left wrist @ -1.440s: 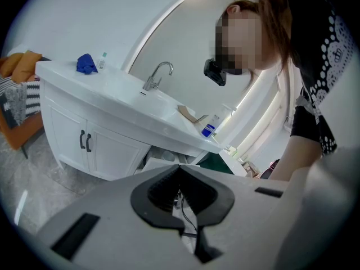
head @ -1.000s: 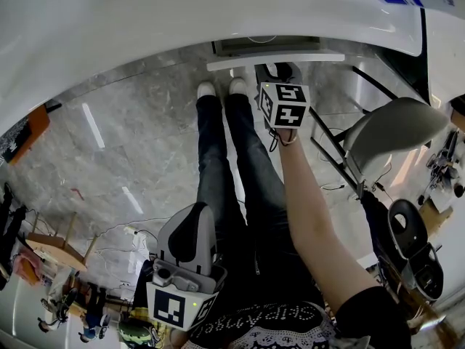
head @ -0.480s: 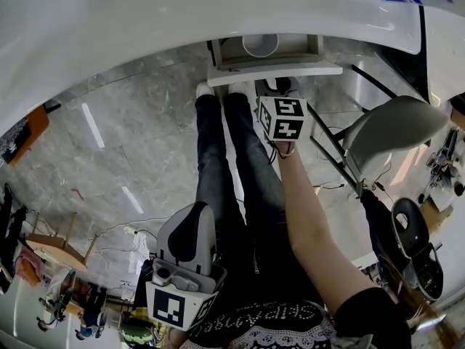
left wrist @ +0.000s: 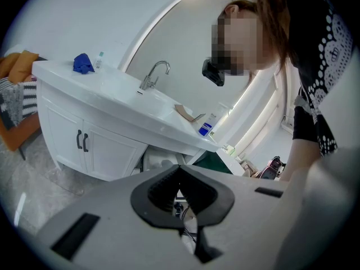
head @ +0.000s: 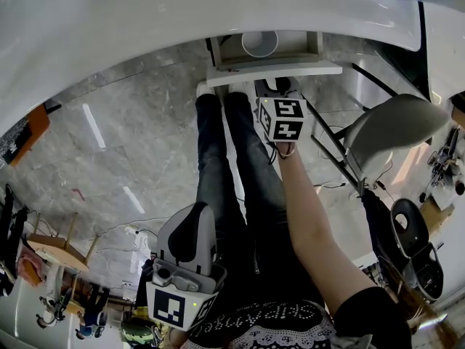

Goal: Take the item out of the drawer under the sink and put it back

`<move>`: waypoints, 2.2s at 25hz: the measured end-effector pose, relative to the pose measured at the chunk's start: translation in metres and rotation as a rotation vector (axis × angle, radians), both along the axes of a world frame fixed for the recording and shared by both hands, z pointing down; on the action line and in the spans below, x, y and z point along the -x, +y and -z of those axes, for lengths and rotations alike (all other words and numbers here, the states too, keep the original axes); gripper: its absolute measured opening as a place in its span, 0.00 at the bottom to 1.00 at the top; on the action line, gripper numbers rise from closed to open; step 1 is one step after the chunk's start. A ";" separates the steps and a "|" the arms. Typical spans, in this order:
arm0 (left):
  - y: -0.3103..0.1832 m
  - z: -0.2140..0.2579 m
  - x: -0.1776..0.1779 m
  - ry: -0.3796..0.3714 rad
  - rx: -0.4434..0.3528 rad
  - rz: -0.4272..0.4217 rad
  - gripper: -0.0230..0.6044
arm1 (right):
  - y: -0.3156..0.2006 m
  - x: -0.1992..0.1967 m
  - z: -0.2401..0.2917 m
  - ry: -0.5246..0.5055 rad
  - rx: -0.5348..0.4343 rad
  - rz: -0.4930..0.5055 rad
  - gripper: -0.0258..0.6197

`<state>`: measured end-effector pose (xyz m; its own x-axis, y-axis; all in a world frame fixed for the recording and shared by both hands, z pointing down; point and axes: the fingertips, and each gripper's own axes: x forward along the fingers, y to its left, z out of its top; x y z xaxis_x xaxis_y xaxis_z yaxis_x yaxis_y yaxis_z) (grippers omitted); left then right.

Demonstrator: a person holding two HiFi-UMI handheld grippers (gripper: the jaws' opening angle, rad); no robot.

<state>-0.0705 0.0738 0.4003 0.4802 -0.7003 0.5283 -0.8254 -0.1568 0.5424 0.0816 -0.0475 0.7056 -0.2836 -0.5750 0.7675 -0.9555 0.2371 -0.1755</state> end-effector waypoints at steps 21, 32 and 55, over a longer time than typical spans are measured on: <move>-0.005 -0.001 -0.002 -0.002 0.007 -0.003 0.04 | -0.001 0.002 0.001 -0.001 0.008 0.000 0.27; -0.009 0.000 -0.007 -0.001 0.006 -0.018 0.04 | -0.001 0.001 0.002 -0.022 0.044 0.022 0.27; -0.032 0.035 0.003 0.008 -0.094 -0.022 0.04 | 0.014 -0.028 0.071 0.013 -0.056 -0.028 0.14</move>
